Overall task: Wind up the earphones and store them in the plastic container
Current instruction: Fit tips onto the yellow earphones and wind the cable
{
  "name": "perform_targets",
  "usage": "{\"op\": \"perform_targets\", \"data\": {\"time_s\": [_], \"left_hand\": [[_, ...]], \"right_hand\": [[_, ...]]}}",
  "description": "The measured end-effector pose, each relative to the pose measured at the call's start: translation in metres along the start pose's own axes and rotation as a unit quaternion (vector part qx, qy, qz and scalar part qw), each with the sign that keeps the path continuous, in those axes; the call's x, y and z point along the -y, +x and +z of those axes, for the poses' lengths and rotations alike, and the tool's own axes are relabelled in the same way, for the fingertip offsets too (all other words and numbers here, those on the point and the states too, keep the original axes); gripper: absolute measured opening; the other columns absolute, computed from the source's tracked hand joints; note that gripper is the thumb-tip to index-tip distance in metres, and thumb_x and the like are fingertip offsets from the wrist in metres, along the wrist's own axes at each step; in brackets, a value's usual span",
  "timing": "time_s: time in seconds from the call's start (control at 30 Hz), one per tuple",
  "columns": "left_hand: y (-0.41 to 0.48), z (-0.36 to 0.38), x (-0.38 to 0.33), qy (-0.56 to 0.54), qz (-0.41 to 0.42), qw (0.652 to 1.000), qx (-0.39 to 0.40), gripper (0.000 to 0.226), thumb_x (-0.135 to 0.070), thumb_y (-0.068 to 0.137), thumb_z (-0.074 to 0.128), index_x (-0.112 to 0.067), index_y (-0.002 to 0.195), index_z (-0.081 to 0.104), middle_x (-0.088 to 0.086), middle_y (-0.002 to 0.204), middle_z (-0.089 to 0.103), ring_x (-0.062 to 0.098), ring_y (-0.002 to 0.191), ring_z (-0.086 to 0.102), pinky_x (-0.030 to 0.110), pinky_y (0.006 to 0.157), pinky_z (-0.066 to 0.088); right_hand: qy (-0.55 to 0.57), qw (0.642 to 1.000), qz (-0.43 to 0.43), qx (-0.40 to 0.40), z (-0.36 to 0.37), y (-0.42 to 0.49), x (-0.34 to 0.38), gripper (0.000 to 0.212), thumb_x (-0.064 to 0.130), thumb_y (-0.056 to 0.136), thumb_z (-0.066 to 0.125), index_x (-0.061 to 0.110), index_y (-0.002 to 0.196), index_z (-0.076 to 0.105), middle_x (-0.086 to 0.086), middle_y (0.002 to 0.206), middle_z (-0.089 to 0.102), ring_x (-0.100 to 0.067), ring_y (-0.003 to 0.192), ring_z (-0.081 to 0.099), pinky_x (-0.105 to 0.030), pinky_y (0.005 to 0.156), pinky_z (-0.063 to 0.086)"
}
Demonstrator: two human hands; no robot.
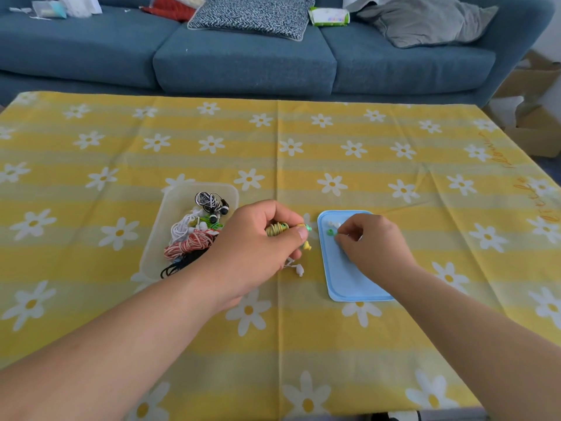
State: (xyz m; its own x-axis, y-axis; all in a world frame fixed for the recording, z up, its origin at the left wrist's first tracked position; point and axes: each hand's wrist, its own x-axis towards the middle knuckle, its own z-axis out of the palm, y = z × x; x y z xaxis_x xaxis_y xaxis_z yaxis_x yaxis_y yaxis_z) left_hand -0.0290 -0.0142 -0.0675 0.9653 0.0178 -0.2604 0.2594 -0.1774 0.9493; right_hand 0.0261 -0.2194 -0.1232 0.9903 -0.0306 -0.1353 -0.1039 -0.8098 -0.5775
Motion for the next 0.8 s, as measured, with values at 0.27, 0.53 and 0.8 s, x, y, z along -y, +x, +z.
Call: {"op": "perform_targets", "data": {"time_s": [0.27, 0.53, 0.8], "left_hand": [[0.000, -0.002, -0.004, -0.028, 0.008, 0.999, -0.017, 0.009, -0.011, 0.093, 0.072, -0.017, 0.101, 0.072, 0.005, 0.079, 0.074, 0.000, 0.050, 0.061, 0.014, 0.051, 0.048], [0.004, -0.002, -0.005, -0.047, 0.042, 0.997, -0.052, 0.009, -0.014, 0.092, 0.073, -0.019, 0.100, 0.071, -0.001, 0.083, 0.076, 0.001, 0.061, 0.069, 0.019, 0.057, 0.053], [0.002, -0.001, -0.004, -0.042, 0.070, 0.996, -0.045, 0.007, -0.013, 0.092, 0.074, -0.019, 0.096, 0.073, -0.006, 0.081, 0.076, 0.002, 0.060, 0.067, 0.017, 0.056, 0.051]], "right_hand": [[0.350, 0.934, 0.071, 0.032, -0.022, -0.012, 0.033, 0.007, 0.005, 0.086, 0.075, 0.007, 0.092, 0.073, -0.010, 0.076, 0.077, -0.021, 0.067, 0.074, -0.030, 0.069, 0.063], [0.589, 0.775, 0.088, 0.211, -0.030, -0.029, 0.052, 0.023, 0.001, 0.079, 0.073, -0.003, 0.101, 0.073, -0.017, 0.089, 0.074, -0.022, 0.074, 0.073, -0.028, 0.069, 0.062], [0.617, 0.748, 0.099, 0.224, -0.029, -0.030, 0.054, 0.024, 0.000, 0.079, 0.071, -0.002, 0.102, 0.070, -0.013, 0.083, 0.073, -0.020, 0.071, 0.071, -0.028, 0.068, 0.062]]}}
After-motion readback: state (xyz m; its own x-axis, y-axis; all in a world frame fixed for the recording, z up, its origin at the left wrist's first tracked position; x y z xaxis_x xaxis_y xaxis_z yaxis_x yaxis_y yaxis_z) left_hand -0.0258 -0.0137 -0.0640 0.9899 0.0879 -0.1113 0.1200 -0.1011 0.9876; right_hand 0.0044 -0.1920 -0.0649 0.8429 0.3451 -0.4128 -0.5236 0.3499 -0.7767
